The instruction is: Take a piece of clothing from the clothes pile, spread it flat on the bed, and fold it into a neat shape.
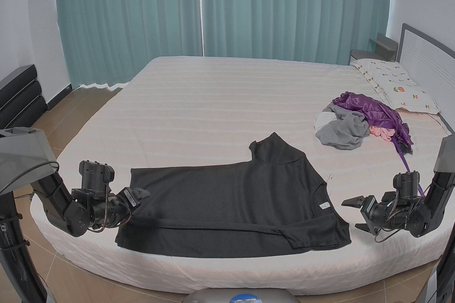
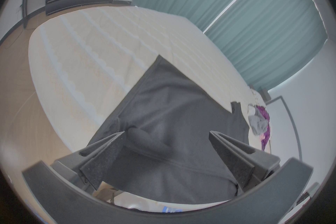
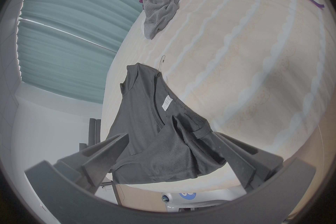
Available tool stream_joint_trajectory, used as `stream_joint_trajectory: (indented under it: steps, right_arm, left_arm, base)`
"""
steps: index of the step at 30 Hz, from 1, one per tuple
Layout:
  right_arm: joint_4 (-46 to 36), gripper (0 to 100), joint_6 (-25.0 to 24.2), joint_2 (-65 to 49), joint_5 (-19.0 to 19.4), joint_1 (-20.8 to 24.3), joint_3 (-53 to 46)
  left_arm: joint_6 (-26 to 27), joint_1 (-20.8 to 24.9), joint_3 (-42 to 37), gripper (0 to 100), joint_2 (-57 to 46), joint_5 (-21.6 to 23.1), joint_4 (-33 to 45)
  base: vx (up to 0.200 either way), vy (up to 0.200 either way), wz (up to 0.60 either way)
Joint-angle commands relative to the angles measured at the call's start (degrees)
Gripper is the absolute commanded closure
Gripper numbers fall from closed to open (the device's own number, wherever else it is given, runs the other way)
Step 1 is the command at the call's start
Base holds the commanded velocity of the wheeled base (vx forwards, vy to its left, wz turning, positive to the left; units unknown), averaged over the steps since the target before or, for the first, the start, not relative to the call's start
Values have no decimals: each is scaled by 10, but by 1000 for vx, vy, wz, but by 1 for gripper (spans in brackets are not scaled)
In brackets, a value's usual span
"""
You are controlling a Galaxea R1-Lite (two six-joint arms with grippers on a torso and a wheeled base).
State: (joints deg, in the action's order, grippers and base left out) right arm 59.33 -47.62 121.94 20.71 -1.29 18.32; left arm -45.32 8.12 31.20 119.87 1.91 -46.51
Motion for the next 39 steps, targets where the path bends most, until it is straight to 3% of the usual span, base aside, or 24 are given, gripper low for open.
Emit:
stream_joint_trajectory:
  steps: [1, 11, 26, 39]
  right_arm:
    - [3, 0, 1, 5, -1, 0, -4]
    - [4, 0, 1, 21, -1, 5, -3]
    - [4, 0, 1, 25, -1, 9, -3]
    - [4, 0, 0, 25, 0, 8, -3]
  left_arm:
    - [16, 17, -8, 0, 5, 0, 17]
    - [42, 40, -17, 0, 44, -2, 26]
    - [41, -5, 75, 0, 106, -10, 27]
    - [-60, -57, 139, 0, 106, -6, 22]
  base:
    - [0, 0, 0]
    - [0, 0, 0]
    - [0, 0, 0]
    - [0, 0, 0]
